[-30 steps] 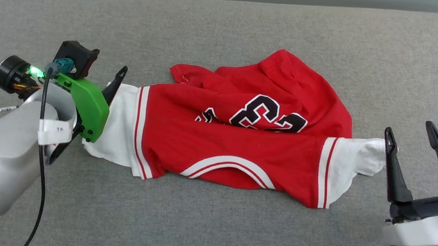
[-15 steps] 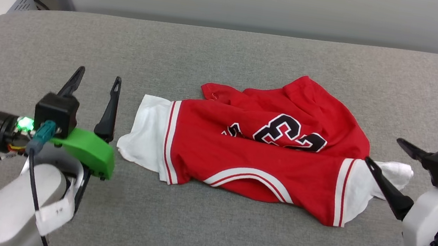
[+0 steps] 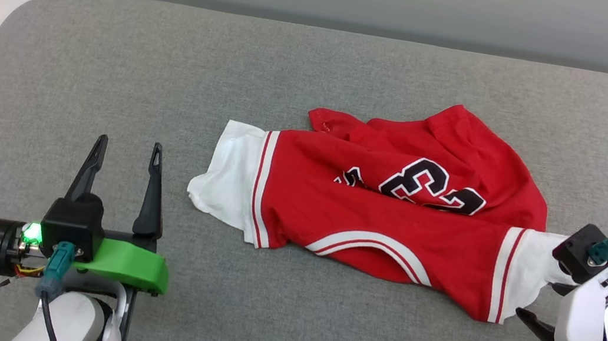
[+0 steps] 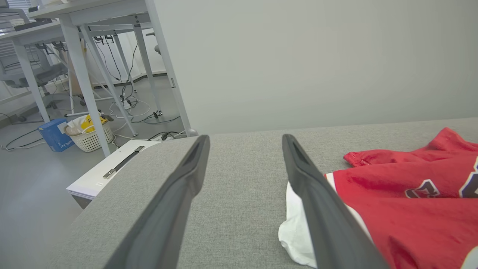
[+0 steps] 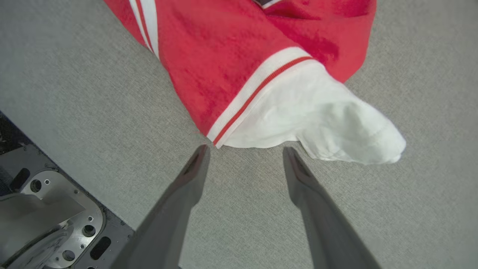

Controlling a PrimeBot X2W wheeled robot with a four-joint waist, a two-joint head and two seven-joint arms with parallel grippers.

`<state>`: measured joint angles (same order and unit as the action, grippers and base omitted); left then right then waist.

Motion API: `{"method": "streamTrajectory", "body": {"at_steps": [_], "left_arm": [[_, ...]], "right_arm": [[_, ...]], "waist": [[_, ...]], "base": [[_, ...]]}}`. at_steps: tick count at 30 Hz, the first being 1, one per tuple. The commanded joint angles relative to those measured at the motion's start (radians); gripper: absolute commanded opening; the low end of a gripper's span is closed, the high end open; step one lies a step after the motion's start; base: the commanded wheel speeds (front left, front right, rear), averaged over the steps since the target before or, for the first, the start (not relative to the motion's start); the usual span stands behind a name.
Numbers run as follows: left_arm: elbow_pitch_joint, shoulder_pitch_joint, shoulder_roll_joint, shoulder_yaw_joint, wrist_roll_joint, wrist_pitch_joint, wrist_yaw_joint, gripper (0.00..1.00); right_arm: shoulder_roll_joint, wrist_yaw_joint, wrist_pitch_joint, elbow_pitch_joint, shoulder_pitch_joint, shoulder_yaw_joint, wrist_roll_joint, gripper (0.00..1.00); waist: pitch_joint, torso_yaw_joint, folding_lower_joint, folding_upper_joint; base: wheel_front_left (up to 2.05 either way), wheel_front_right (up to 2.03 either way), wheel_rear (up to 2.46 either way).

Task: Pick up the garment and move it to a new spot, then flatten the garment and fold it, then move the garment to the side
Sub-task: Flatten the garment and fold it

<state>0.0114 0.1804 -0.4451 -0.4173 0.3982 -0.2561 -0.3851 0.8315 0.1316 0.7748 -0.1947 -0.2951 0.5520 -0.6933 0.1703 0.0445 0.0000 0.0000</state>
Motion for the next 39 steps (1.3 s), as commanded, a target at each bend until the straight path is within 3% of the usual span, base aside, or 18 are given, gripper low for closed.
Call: {"method": "streamTrajectory", "body": {"at_steps": [1,15,16,17,18,21,22,30,39], "left_arm": [[0.006,-0.017,0.021,0.016,-0.022,-0.006,0.011,1.0],[-0.024,0.011,0.167,0.131,-0.162,-0.006,0.142,1.0],[-0.027,0.009,0.174,0.139,-0.171,-0.006,0.149,1.0],[-0.03,0.007,0.18,0.147,-0.178,-0.006,0.153,1.0],[-0.033,0.002,0.185,0.155,-0.185,-0.006,0.159,1.0],[-0.04,-0.02,0.197,0.179,-0.201,-0.006,0.171,1.0],[-0.052,-0.051,0.211,0.206,-0.217,-0.006,0.192,1.0],[-0.064,-0.096,0.233,0.244,-0.243,-0.006,0.229,1.0],[-0.074,-0.116,0.258,0.269,-0.272,-0.006,0.256,1.0]], "right_arm": [[-0.007,-0.001,0.004,0.022,-0.021,0.008,-0.005,1.0],[-0.076,-0.001,-0.048,0.323,-0.123,0.205,-0.013,1.0],[-0.079,-0.001,-0.058,0.335,-0.122,0.217,-0.024,0.66],[-0.08,-0.001,-0.071,0.34,-0.124,0.225,-0.03,0.12],[-0.08,-0.001,-0.092,0.342,-0.128,0.232,-0.032,0.0],[-0.073,-0.001,-0.141,0.333,-0.137,0.239,-0.03,0.0],[-0.048,-0.001,-0.19,0.272,-0.119,0.22,-0.037,0.0],[0.006,-0.001,-0.173,0.104,0.068,0.089,-0.061,0.0],[-0.072,-0.001,-0.154,0.119,0.313,-0.039,-0.043,0.0]], "waist": [[0.034,0.025,0.0,0.0],[0.139,0.081,0.0,0.0],[0.138,0.081,0.0,0.0],[0.135,0.079,0.0,0.0],[0.13,0.075,0.0,0.0],[0.105,0.059,0.0,0.0],[0.056,0.033,0.0,0.0],[0.002,0.0,0.0,0.0],[0.001,-0.007,0.0,0.0]], "base": [[0.0,0.0,0.0],[0.0,0.0,0.0],[0.0,0.0,0.0],[0.0,0.0,0.0],[0.0,0.0,0.0],[0.0,0.0,0.0],[0.0,0.0,0.0],[0.0,0.0,0.0],[0.0,0.0,0.0]]}}
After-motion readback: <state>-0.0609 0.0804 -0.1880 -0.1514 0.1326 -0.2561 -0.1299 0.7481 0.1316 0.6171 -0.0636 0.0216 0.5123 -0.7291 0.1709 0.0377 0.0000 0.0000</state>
